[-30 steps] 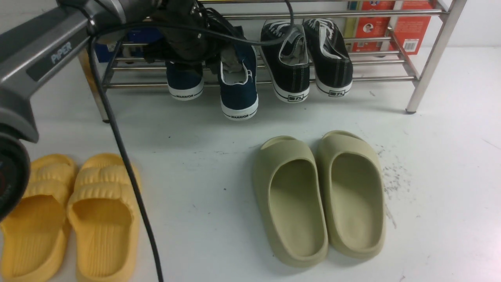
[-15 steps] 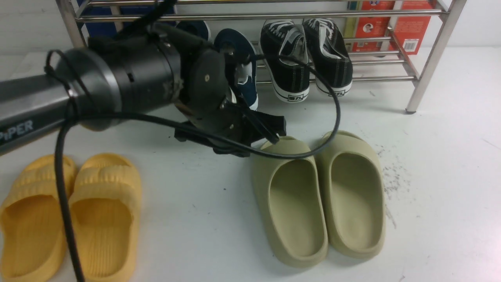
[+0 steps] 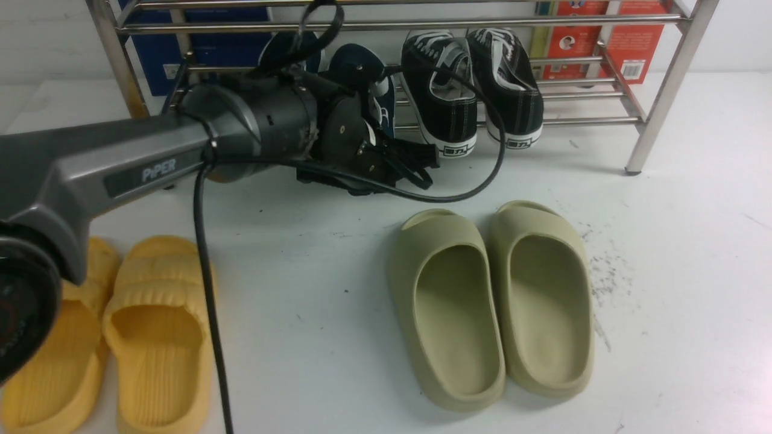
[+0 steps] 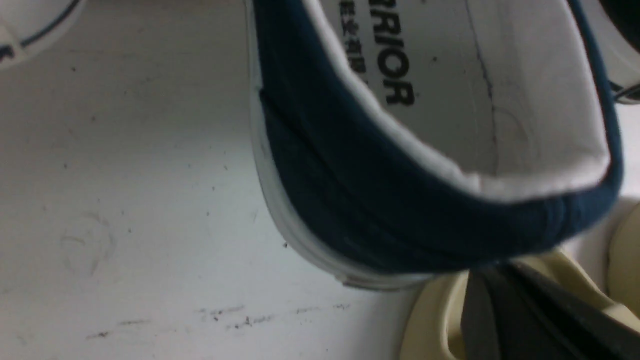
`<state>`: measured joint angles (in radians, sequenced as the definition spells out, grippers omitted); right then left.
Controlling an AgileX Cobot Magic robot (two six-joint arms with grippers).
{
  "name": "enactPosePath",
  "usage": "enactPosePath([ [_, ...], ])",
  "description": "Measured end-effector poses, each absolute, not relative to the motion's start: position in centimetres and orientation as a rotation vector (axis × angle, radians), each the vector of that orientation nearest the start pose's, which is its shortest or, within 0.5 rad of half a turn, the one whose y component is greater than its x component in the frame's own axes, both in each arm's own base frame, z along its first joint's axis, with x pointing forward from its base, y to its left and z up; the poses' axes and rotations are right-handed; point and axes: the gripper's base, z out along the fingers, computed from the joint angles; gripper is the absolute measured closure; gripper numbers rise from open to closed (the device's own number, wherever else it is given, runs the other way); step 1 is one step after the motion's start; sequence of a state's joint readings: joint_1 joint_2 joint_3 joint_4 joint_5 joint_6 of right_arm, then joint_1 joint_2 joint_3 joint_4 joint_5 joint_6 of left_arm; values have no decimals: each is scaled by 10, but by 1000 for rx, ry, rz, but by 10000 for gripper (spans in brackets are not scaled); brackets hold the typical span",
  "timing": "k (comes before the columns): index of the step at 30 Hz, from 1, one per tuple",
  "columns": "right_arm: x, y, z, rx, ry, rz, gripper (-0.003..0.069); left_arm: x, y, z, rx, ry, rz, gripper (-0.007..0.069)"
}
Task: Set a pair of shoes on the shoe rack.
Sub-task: Use the left arm to put a shoe into the shoe rack
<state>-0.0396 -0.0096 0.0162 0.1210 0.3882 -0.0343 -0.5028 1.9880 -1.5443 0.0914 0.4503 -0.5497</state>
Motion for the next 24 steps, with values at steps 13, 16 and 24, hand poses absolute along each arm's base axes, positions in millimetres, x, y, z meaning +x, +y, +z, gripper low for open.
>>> enactPosePath([
  [13,52,2,174,79,1874,69,412,424,-203,241,-23,2309,-432,638],
  [16,52,2,174,79,1874,69,412,426,-203,244,-15,2275,-439,638],
  [24,52,2,174,79,1874,69,412,428,-203,245,-4,2252,-442,638],
])
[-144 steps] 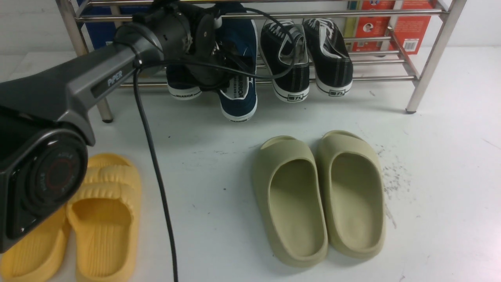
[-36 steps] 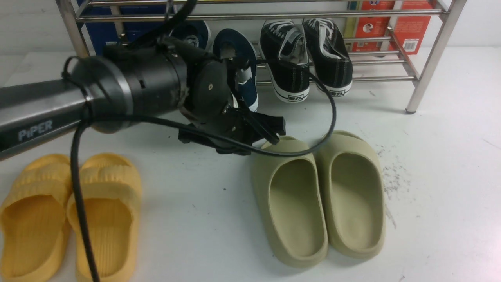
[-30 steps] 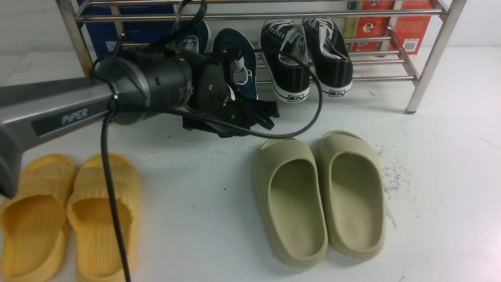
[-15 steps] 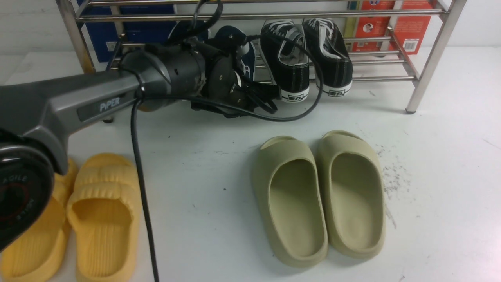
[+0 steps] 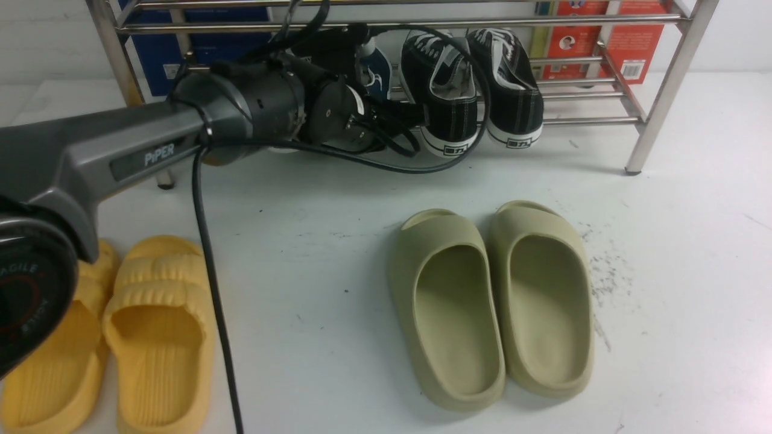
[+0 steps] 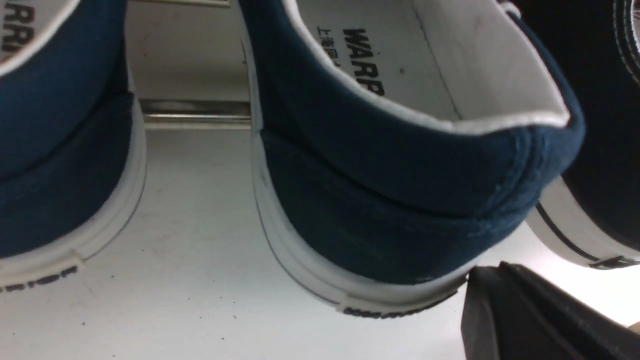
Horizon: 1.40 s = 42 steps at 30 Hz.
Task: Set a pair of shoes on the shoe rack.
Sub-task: Use the left arm to put a shoe into the shoe rack
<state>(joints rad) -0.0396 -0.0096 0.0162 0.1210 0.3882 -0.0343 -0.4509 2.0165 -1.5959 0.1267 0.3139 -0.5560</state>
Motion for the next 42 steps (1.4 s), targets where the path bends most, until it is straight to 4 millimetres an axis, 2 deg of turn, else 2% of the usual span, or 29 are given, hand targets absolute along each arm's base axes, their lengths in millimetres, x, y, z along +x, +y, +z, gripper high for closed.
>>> enactPosePath([
  [14,52,2,174,79,1874,69,412,434,-204,236,23,2223,-433,638],
  [17,52,2,174,79,1874,69,412,427,-205,246,27,2246,-423,638],
  [19,52,2,174,79,1874,69,412,413,-209,267,44,2252,-423,638],
  [23,52,2,174,79,1874,69,412,389,-213,296,77,2283,-413,638],
  [25,52,2,174,79,1874,69,412,381,-213,300,84,2333,-383,638],
  [29,52,2,174,79,1874,69,412,380,-207,289,71,2434,-317,638],
  [30,52,2,174,79,1874,69,412,385,-205,275,60,2471,-290,638],
  [33,52,2,174,79,1874,69,412,394,-205,260,61,2482,-271,638],
  [36,52,2,174,79,1874,69,412,407,-207,241,102,2443,-246,638],
  [42,52,2,174,79,1874,69,412,419,-208,235,170,2324,-199,638],
])
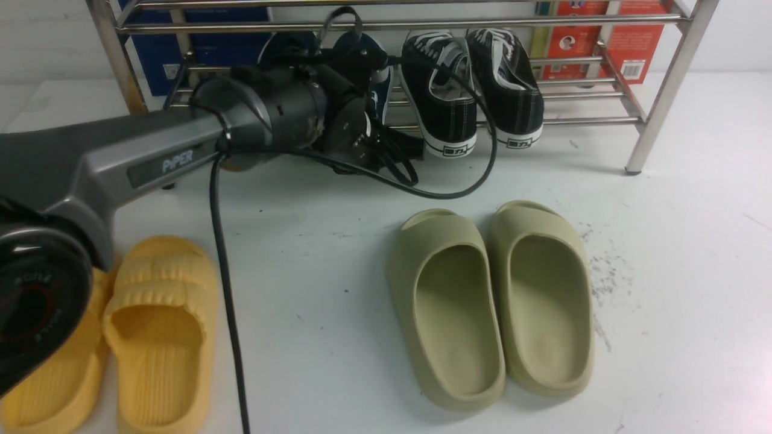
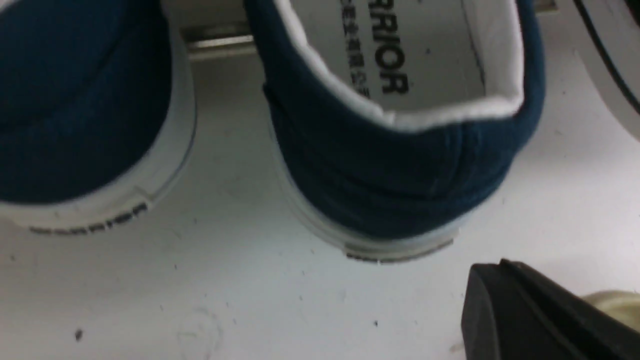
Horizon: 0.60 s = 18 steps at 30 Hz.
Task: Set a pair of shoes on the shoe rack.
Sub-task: Use the left arm to put a shoe into the shoe rack
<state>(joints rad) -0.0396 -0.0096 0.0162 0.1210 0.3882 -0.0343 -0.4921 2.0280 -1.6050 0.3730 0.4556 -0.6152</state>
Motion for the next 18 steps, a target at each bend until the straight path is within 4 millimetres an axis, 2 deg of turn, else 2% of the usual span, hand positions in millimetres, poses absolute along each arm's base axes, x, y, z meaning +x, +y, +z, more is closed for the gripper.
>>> enactPosePath([
  [13,52,2,174,79,1874,69,412,428,-204,239,90,2228,-195,638],
  [16,52,2,174,79,1874,69,412,422,-205,245,51,2252,-195,638],
  [18,52,2,174,79,1874,69,412,408,-205,259,6,2301,-168,638],
])
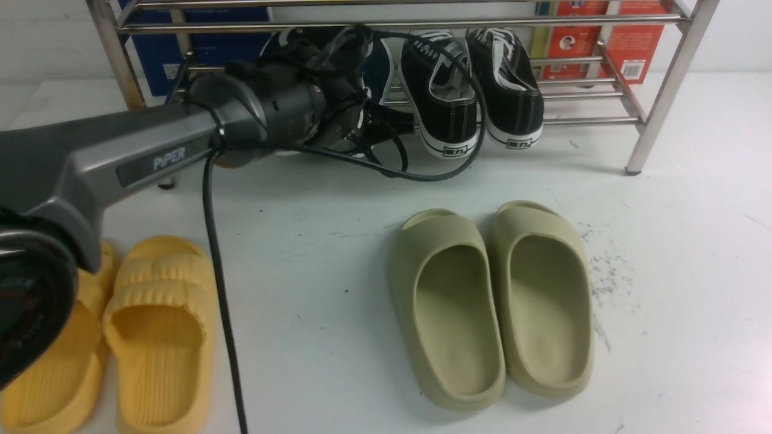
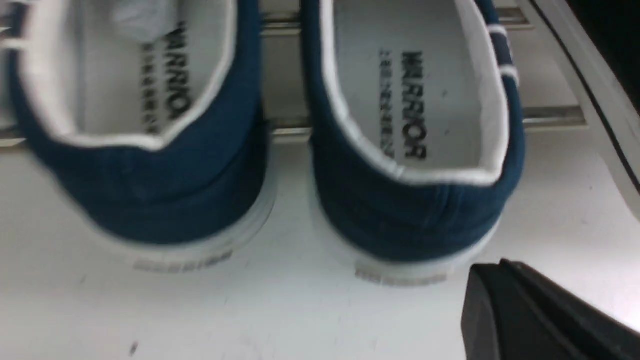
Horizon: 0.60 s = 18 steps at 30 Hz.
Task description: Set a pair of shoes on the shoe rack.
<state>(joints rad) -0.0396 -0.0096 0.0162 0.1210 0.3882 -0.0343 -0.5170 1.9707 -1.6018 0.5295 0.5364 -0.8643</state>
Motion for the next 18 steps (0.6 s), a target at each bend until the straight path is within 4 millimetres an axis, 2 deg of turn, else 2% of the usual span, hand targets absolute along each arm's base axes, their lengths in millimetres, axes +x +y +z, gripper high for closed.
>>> enactPosePath([
  [1,52,2,174,79,1874,69,412,407,-204,260,2,2306,-164,638],
  [5,52,2,174,79,1874,69,412,363,-207,283,27,2425,-117,638],
  [6,52,2,174,79,1874,69,412,362,-208,283,31,2429,-118,638],
  [7,52,2,174,79,1874,69,412,339,-205,288,59,2461,-138,638],
  [8,52,2,174,79,1874,69,412,338,-206,288,62,2463,-142,638],
  [11,52,2,174,79,1874,69,412,291,-186,298,67,2497,-202,638],
  [13,52,2,174,79,1874,69,412,268,-170,307,57,2479,-235,638],
  [14,52,2,174,79,1874,69,412,264,-168,304,59,2485,-231,638],
  [16,52,2,174,79,1874,69,412,233,-146,312,61,2434,-279,638],
  [18,52,2,174,79,1874,69,412,215,-134,315,62,2397,-316,638],
])
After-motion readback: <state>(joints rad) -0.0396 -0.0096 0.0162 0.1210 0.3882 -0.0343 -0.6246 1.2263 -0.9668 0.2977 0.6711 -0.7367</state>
